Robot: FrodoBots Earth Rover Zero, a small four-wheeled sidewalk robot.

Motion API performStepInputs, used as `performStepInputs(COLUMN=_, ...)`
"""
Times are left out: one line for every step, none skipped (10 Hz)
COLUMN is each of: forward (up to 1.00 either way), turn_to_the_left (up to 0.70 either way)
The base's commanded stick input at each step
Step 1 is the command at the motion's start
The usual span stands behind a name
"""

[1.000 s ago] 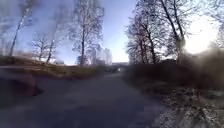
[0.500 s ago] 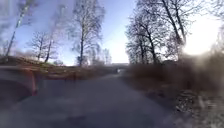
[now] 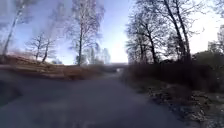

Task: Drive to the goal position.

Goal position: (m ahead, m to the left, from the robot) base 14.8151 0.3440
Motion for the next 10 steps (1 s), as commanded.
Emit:
performStepInputs(forward=0.85, turn_to_the_left=0.00)
performStepInputs(forward=0.85, turn_to_the_left=0.00)
performStepInputs(forward=0.85, turn_to_the_left=0.00)
performStepInputs(forward=0.85, turn_to_the_left=0.00)
performStepInputs(forward=0.85, turn_to_the_left=0.00)
performStepInputs(forward=0.85, turn_to_the_left=0.00)
performStepInputs(forward=0.85, turn_to_the_left=0.00)
performStepInputs(forward=0.85, turn_to_the_left=0.00)
performStepInputs(forward=0.85, turn_to_the_left=0.00)
performStepInputs(forward=0.85, turn_to_the_left=0.00)
